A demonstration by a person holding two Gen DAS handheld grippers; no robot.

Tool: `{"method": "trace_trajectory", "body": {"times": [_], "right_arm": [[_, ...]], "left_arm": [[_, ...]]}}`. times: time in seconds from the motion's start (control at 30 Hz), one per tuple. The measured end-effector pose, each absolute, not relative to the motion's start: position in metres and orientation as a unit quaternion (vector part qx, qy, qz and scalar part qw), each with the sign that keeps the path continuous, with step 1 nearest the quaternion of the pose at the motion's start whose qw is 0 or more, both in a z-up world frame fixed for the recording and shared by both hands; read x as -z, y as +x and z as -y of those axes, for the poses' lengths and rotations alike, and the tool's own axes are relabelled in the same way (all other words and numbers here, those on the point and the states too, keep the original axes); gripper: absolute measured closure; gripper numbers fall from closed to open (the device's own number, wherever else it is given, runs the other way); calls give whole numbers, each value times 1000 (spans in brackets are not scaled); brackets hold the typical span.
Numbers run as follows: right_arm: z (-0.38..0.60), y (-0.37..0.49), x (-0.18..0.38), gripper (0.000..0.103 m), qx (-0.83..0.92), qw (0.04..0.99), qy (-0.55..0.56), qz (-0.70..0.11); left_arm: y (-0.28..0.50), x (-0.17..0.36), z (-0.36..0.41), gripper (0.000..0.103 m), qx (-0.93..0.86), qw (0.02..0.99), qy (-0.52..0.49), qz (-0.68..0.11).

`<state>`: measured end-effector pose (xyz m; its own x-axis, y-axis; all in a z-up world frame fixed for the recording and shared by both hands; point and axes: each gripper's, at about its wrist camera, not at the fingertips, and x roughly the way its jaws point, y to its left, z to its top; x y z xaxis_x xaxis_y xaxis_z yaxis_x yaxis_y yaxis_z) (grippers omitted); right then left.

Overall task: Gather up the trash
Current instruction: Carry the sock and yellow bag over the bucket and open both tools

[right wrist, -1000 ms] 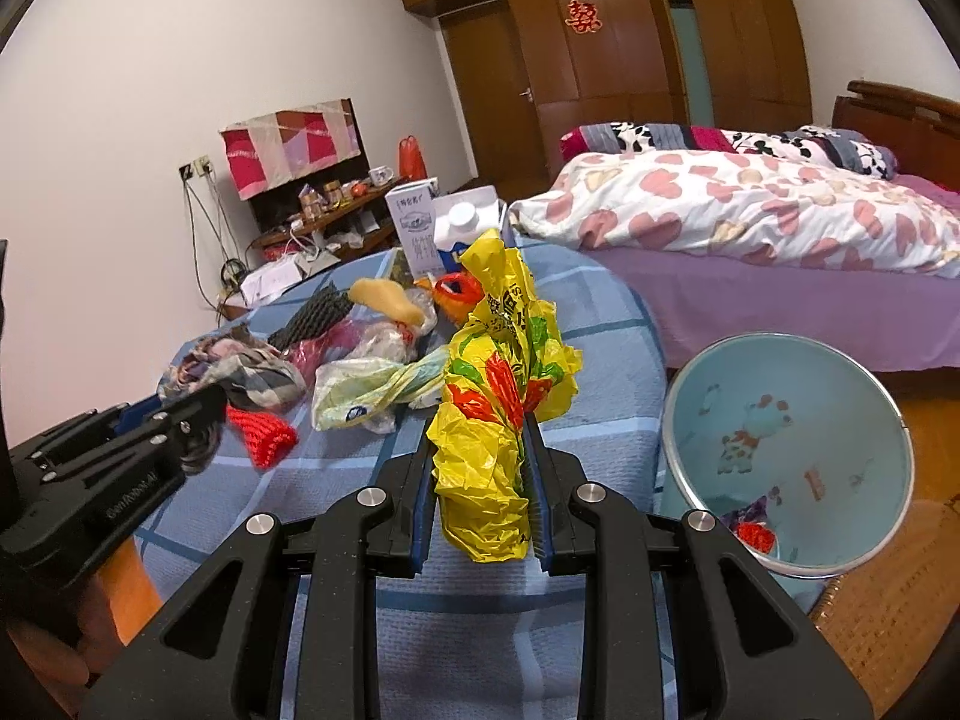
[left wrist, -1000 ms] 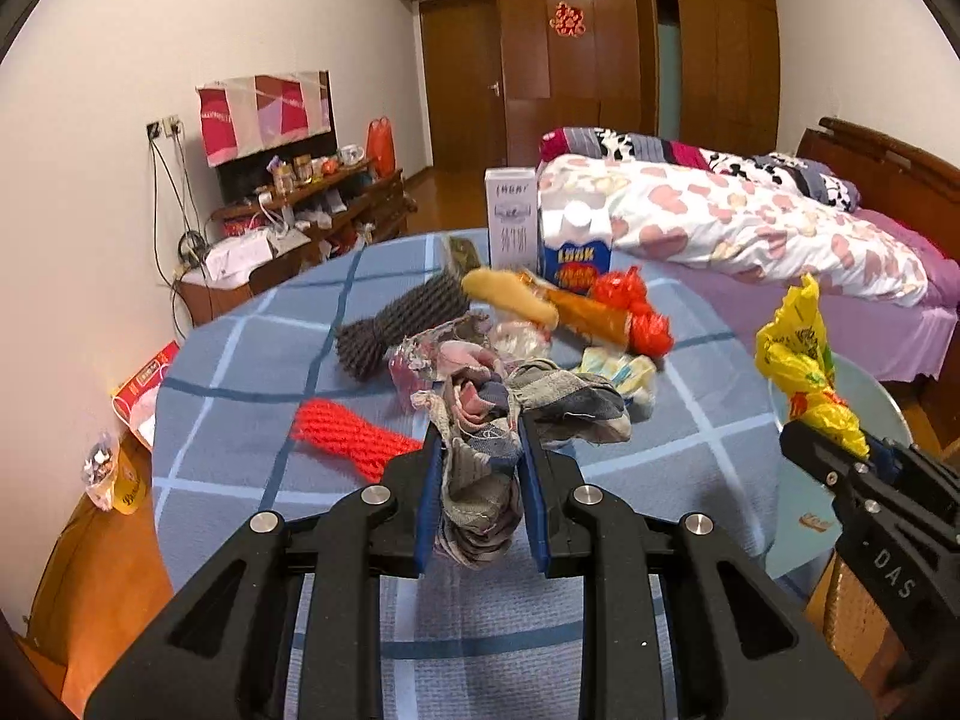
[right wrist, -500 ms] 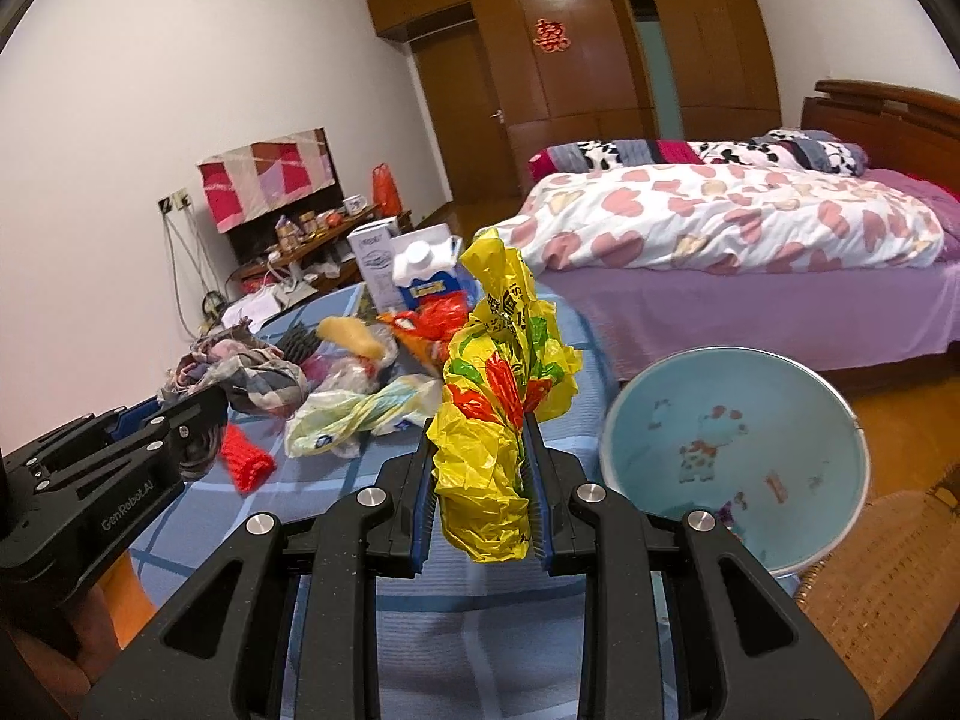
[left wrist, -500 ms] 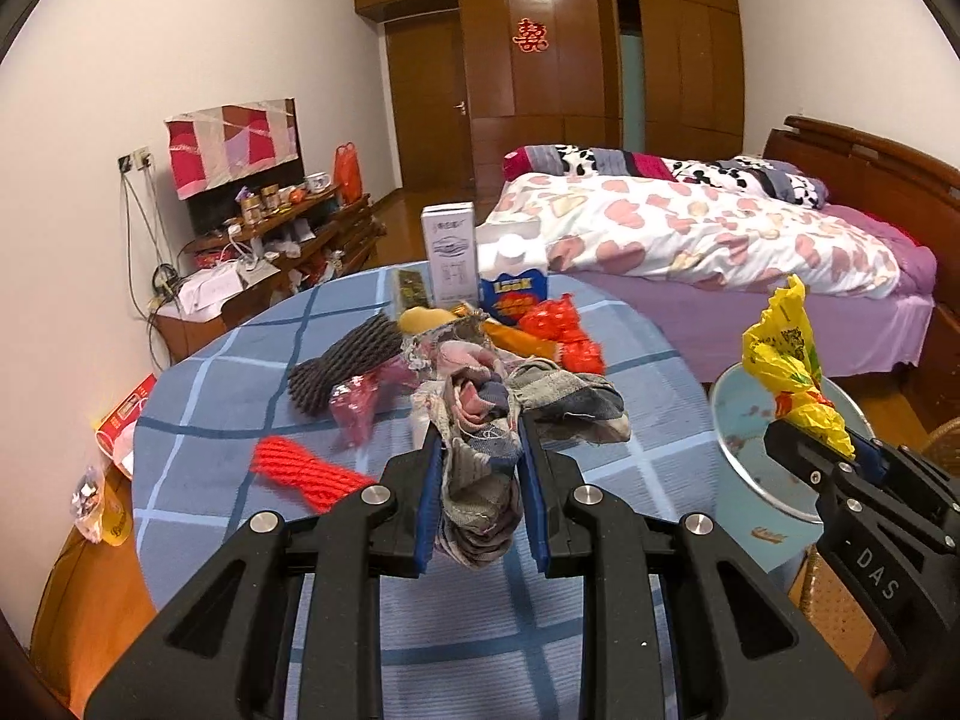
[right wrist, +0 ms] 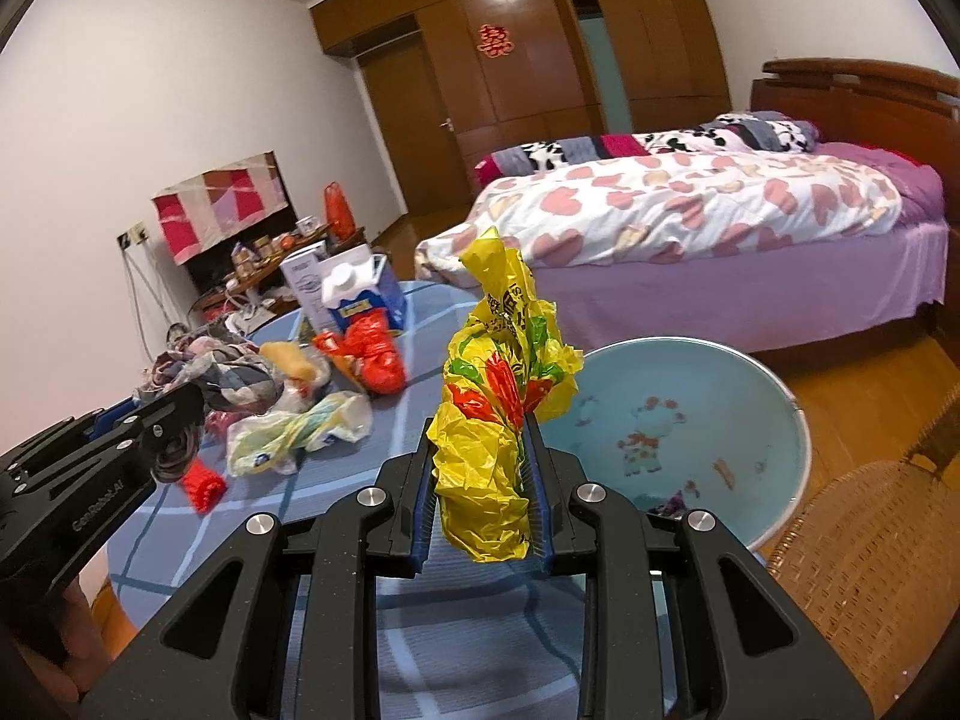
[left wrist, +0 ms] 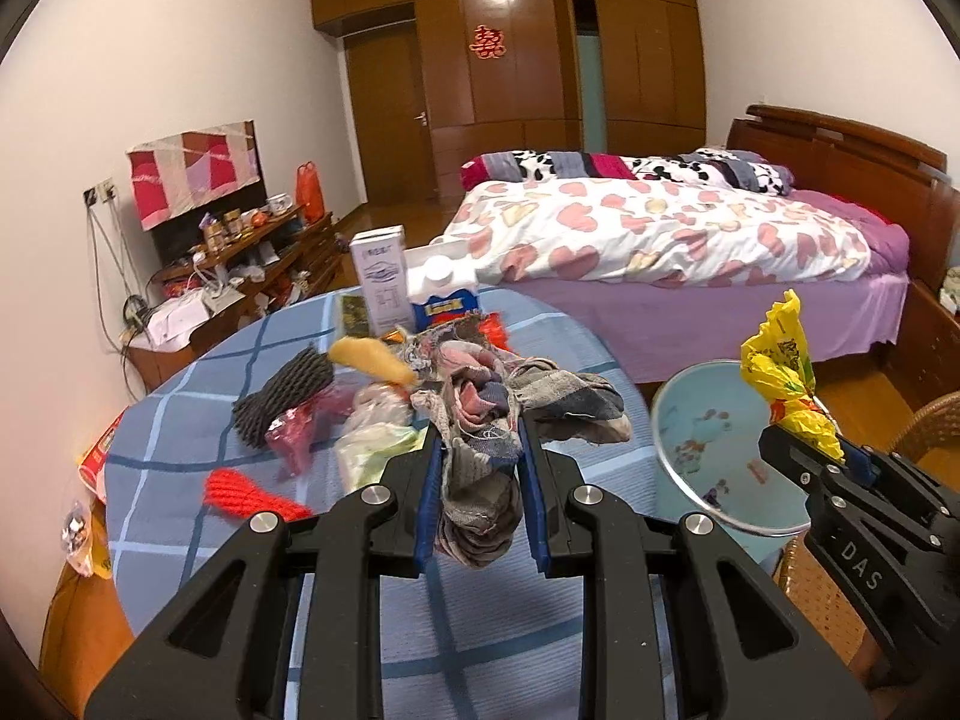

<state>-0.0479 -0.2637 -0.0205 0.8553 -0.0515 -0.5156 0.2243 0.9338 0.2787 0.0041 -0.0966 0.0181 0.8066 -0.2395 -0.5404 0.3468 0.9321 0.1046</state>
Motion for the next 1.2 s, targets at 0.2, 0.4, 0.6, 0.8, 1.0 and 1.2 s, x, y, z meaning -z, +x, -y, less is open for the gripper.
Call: {"method": "trace_trajectory", "body": {"times": [0.2,0.4,0.6,0.8,1.0,1.2], "right_arm": [[284,-51,25,76,98,944,180,-258],[299,-52,29,76,123,940,185,-258],[313,-53,37,76,145,934,192,-263],[328,-52,45,76,170,926,201,-272],[345,-51,58,76,190,915,213,-286],[357,-49,67,76,200,908,219,-297]], "left_arm": [[2,-19,121,80,175,942,112,-263],[4,-15,146,80,194,937,122,-264],[9,-10,167,80,205,932,129,-271],[13,-5,187,80,222,924,132,-281],[19,4,207,80,235,917,135,-293],[24,15,225,80,248,908,137,-308]]}}
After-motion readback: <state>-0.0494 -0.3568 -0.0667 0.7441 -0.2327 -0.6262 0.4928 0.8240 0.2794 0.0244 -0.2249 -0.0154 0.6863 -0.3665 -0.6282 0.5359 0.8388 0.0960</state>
